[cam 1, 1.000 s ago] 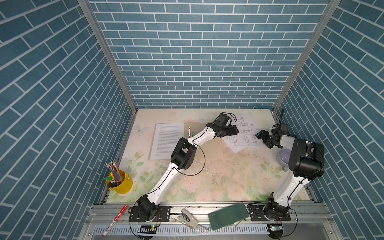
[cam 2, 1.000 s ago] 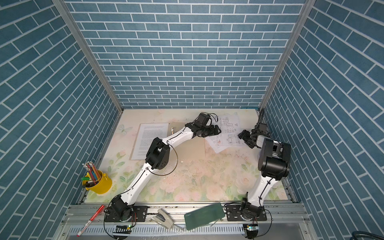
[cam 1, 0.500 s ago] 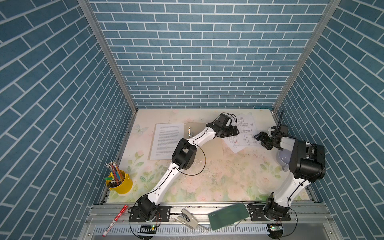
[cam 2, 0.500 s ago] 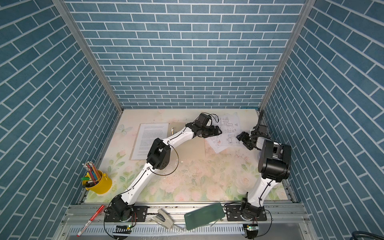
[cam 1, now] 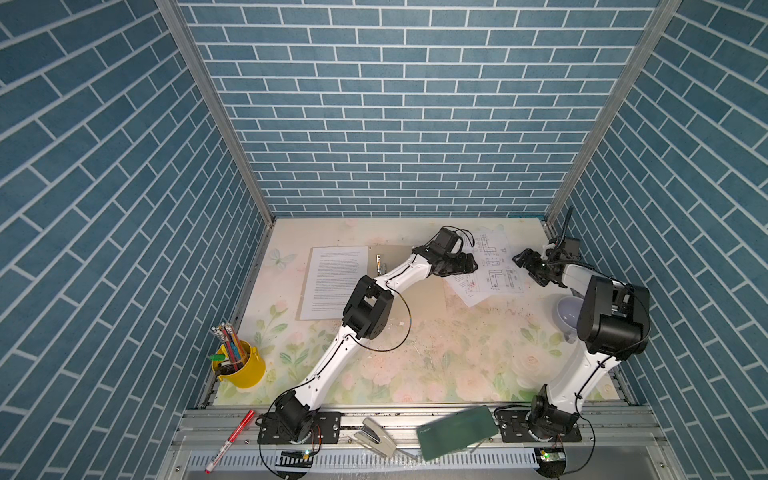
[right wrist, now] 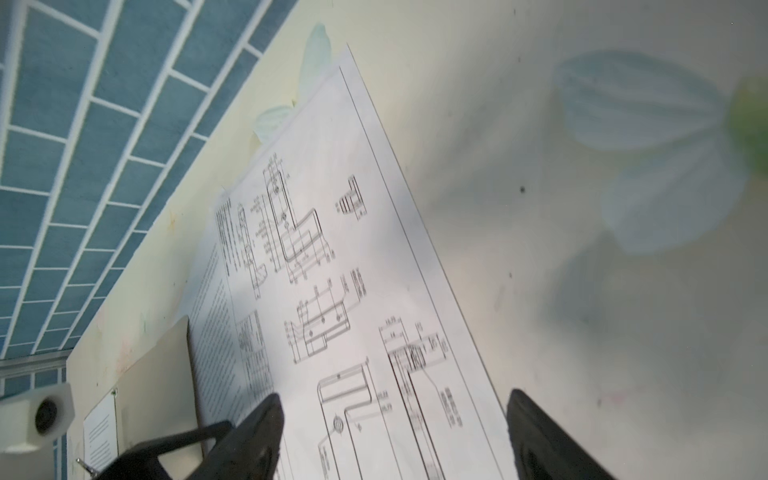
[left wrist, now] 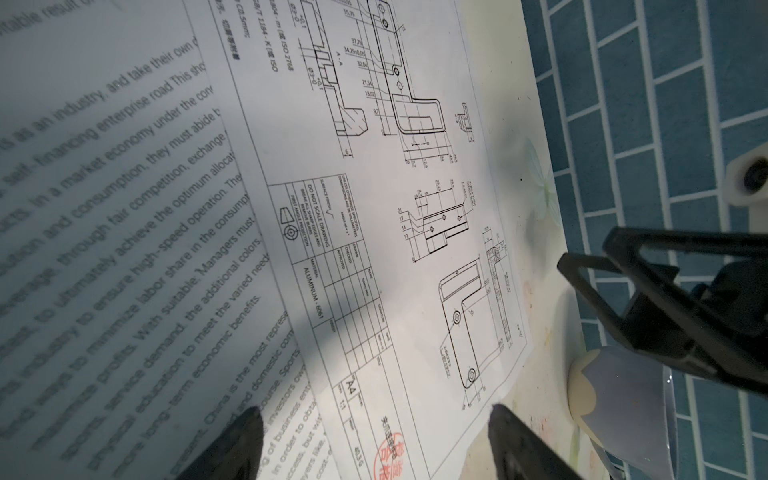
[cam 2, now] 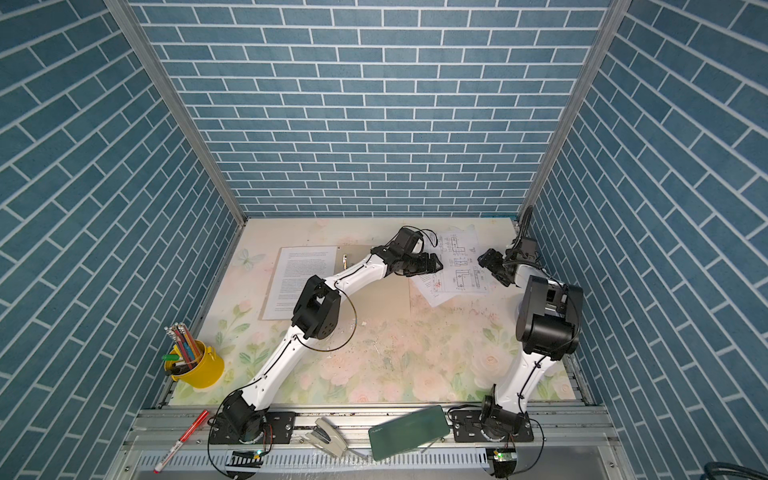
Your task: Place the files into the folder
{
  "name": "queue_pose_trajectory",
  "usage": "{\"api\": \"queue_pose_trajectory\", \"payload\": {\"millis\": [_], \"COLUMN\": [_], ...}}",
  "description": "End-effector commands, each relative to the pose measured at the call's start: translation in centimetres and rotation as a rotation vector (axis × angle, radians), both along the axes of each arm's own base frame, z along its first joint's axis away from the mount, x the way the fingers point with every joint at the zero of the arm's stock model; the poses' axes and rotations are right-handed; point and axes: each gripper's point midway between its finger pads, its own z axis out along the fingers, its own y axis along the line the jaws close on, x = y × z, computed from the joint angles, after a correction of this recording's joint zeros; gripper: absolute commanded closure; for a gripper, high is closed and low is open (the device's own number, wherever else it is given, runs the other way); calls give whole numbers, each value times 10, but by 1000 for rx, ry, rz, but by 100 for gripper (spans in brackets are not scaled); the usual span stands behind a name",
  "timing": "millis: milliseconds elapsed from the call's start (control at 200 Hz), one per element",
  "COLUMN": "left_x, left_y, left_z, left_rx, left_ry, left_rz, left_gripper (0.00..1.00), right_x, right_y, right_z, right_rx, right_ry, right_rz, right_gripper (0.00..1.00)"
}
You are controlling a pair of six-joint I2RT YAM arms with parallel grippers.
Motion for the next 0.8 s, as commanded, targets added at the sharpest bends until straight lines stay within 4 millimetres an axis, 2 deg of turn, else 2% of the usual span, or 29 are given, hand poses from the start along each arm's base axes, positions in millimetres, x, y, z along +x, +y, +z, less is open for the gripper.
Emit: {"api": "queue_pose_trajectory", "payload": {"millis": [0, 110, 235, 490, 795], "left_x": [-25, -30, -33, -38, -43], "left_y": [4, 5, 4, 3, 5], "left_z": [-24, -25, -26, -25, -24], "left_rx": [72, 78, 68, 61, 70], "left_ry": [76, 73, 74, 81, 90], "left_rz": [-42, -64, -81, -110, -131], "left_gripper": [14, 15, 15, 15, 15], "right_x": [13, 17, 12, -21, -52], "right_y": [-4, -3, 3, 26, 39], "right_z": [-9, -17, -22, -40, -39], "right_rx": [-22, -9, 11, 73, 95], "right_ry": [21, 67, 95, 160, 177], "right_rz": [26, 51, 78, 141, 152], "right_gripper": [15, 15, 16, 21, 22]}}
